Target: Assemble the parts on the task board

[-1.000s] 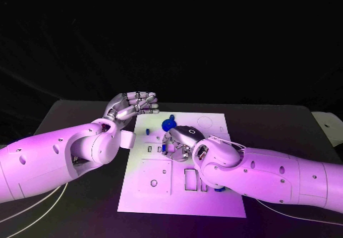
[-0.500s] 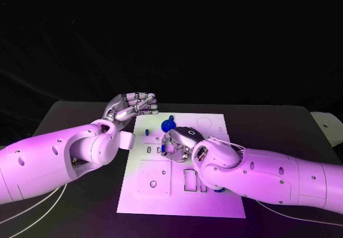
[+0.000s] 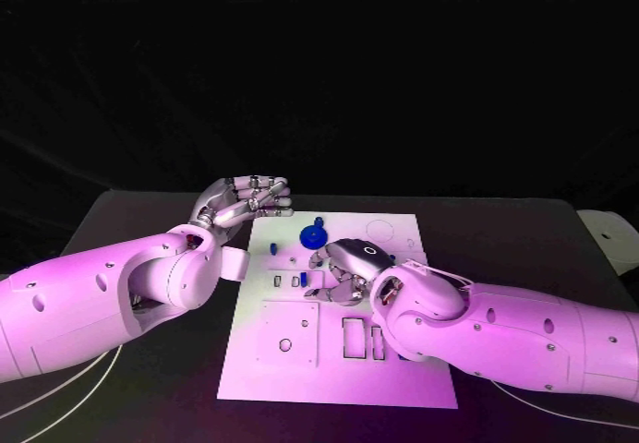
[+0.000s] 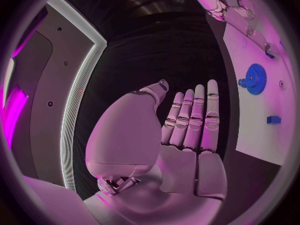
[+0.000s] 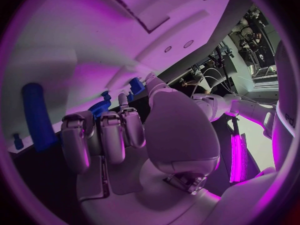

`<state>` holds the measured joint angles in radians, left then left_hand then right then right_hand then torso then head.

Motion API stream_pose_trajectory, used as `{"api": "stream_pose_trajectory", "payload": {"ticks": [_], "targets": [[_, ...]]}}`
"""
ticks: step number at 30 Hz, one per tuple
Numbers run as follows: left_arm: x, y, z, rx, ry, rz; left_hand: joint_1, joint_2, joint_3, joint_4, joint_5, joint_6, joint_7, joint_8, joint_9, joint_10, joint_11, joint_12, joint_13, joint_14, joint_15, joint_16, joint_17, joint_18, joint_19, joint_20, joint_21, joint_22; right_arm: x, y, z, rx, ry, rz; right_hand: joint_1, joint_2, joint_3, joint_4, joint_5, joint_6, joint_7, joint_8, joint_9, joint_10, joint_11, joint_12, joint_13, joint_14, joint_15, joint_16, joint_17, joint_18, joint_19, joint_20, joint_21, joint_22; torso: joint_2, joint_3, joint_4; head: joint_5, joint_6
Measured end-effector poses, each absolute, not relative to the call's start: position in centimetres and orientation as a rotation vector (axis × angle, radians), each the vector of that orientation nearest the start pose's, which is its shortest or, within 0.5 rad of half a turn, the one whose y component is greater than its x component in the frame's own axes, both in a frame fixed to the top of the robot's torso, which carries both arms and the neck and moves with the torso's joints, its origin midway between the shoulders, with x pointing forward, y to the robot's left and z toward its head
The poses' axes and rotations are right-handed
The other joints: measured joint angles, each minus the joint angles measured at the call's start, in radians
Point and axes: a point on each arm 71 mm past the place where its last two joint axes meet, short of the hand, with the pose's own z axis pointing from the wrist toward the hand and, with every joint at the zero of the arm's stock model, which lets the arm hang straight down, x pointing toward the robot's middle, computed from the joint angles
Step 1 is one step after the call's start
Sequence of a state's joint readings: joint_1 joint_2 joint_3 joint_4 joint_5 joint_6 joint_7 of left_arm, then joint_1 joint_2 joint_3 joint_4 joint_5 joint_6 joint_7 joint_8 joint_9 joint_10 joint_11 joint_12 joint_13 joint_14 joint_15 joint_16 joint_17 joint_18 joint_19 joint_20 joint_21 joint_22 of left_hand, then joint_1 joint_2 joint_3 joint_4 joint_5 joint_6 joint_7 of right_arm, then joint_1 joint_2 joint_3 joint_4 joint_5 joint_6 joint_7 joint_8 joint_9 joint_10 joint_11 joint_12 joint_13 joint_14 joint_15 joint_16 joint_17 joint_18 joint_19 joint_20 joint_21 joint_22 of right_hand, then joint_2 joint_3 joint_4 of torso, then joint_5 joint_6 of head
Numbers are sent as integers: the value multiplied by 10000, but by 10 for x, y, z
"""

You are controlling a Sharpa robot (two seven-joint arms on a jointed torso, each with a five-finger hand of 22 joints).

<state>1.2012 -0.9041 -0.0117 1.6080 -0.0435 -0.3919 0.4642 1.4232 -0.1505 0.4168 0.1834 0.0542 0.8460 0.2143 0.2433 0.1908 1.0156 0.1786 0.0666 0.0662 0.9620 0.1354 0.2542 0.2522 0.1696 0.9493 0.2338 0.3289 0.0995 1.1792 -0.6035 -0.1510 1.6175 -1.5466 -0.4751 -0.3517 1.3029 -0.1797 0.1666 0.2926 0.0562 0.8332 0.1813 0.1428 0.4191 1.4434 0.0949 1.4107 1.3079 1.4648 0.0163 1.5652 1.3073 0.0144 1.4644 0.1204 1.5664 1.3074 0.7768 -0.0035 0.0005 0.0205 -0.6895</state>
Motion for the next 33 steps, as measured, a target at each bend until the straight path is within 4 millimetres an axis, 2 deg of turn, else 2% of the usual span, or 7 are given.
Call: {"api": "stream_pose_trajectory", "payload": {"ticks": [2, 5, 11, 15, 21, 27, 33], "targets": [[480, 221, -156, -10214, 13191, -15250, -248, -54, -46, 46, 0, 202, 15, 0, 13, 314, -121, 63, 15, 549, -151, 280, 195, -1, 395, -134, 236, 58, 433, -80, -205, -1577, 16183, 7724, 410, 226, 48, -32, 147, 18, -10, 0, -22, -106, 19, -176, 0, 0, 0, -22, 0, 86, -1, -2, -1, -1, -8, 0, -10, 12, 1], [481, 224, -158, -9850, 13582, -14847, -527, -182, -216, 216, 0, 430, -186, 76, 56, 1012, -384, 261, 100, 1756, -544, 1079, 772, -2, 1205, -542, 831, 328, 437, -97, -192, -1149, 15693, 8222, 1043, 475, 498, -164, 655, 246, -63, 167, -11, -561, -54, -653, -1, 0, 0, -210, 0, -87, 0, -1, -311, 7, -28, 0, -36, 35, 15], [486, 226, -167, -8788, 15229, -13556, -726, -190, -337, 398, 0, 1064, -522, 405, 303, 2628, -960, 1084, 623, 3707, -1231, 3488, 2577, -3, 2638, -1266, 2434, 1145, 454, -145, -157, 258, 14699, 9169, 1184, 457, 770, -124, 916, 492, -165, 503, 63, -679, -144, -797, -1, 0, -1, -348, 0, -88, 0, -1, -659, 7, -135, -2, -82, 103, 6], [488, 220, -173, -7806, 16898, -12448, -816, -249, 204, 340, 0, 954, -712, 877, 670, 2654, -1180, 2507, 1882, 4441, -1478, 7783, 6750, -3, 2871, -1535, 4229, 2269, 463, -176, -142, 1351, 14393, 9421, 948, 460, 803, -85, 1043, 492, -165, 620, 71, -679, -144, -797, -2, 38, -41, -348, -1, -87, 38, -39, -658, 6, -232, -3, -95, 108, -46], [494, 206, -170, -5738, 19275, -10455, -1891, -110, -319, 974, 0, 289, -832, 2287, 1582, 1332, -1263, 5680, 4521, 4985, -1517, 11062, 10276, -86, 2682, -1571, 7523, 5685, 467, -210, -137, 2591, 14256, 9461, 867, 479, 775, -58, 1124, 492, -165, 660, 75, -679, -144, -796, -2, 1, -77, -348, 8, -86, 38, -39, -658, 6, -367, 9, -110, 191, -137], [500, 199, -165, -4074, 20667, -8343, -2488, 203, -976, 1071, 0, -29, -1021, 3346, 2279, 960, -1396, 7203, 5634, 5036, -1652, 11836, 10560, -394, 3659, -1741, 9180, 8047, 468, -223, -136, 3105, 14235, 9446, 846, 458, 775, -58, 1147, 492, -165, 660, 75, -678, -143, -796, -3, 1, -77, -348, 7, -86, 38, -39, -617, 5, -476, 44, -116, 241, -226], [503, 190, -165, -2788, 21501, -6714, -2462, 338, -1245, 1079, 0, -155, -1080, 3958, 2728, 1017, -1524, 7852, 6147, 5031, -1782, 11971, 10559, -393, 4079, -1892, 9086, 8018, 468, -229, -136, 3283, 14246, 9393, 829, 441, 775, -58, 1179, 492, -165, 698, 74, -641, -181, -756, -4, 1, -77, -348, 6, -84, 37, -39, -618, 4, -518, 64, -123, 277, -306]]}}
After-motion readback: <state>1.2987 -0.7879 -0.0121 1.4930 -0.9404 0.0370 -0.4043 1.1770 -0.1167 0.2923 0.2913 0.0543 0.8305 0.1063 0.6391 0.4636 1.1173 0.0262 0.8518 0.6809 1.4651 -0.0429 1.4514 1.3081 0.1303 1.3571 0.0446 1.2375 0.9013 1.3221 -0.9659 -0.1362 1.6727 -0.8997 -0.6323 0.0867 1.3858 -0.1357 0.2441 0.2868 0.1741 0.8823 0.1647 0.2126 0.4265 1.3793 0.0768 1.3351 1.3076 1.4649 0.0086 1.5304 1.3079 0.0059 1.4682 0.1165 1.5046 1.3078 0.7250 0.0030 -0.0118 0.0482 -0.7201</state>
